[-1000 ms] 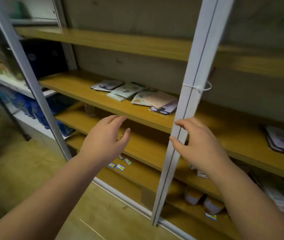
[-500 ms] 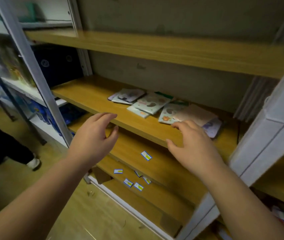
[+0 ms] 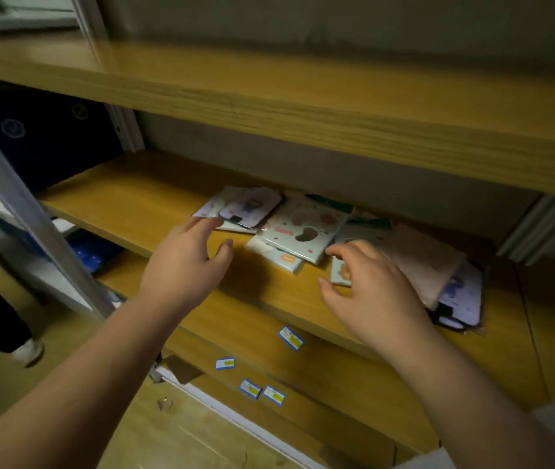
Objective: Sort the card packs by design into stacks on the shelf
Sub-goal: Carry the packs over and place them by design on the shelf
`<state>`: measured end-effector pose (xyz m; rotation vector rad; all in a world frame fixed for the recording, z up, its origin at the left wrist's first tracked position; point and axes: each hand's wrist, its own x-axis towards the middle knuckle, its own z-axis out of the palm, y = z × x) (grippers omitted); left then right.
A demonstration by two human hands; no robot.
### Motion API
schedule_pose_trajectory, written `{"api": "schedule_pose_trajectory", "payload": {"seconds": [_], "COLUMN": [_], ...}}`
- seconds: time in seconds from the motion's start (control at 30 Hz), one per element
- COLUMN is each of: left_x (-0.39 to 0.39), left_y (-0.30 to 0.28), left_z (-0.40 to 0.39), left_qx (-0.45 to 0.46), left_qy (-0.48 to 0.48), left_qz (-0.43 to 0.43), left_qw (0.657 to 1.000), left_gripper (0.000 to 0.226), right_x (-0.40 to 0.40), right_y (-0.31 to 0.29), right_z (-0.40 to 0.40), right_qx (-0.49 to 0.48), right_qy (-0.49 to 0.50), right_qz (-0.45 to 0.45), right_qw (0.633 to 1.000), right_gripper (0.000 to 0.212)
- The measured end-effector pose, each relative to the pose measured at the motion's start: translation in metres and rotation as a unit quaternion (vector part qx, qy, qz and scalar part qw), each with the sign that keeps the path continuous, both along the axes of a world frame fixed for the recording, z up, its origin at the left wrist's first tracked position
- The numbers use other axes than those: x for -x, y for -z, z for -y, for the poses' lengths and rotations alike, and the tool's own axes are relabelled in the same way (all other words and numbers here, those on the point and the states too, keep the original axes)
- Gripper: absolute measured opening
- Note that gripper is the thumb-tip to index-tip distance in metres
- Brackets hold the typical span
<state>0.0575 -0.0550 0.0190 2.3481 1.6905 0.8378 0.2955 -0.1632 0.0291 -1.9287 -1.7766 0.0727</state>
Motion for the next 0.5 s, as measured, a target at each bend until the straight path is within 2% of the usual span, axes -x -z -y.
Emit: {"api": "schedule_pose_trajectory", "payload": {"seconds": [0.17, 0.33, 0.5], "left_x": [-0.030, -0.053, -0.047], "left_y": [0.007, 0.017, 0.013], "left_z": [-0.077, -0.131, -0.150], "left_qx": [0.014, 0.055, 0.057], "left_qy": [0.001, 0.016, 0.044], "left_qz": [-0.015, -0.216, -0.219], "left_qw": [1.000, 0.975, 0.973], "left_gripper": [0.046, 0.081, 0.095], "right_x": [0.017, 0.038, 0.047], "right_y": [0.004, 0.005, 0.008], "right_z": [-0.025, -0.047, -0.054], "right_qx": [0.009, 0.013, 0.012], "right_qy": [0.042, 0.079, 0.106], "right_qz": [0.010, 0.014, 0.013], "right_qw": [0.999, 0.997, 0.994], "right_gripper": [0.043, 0.044, 0.045]}}
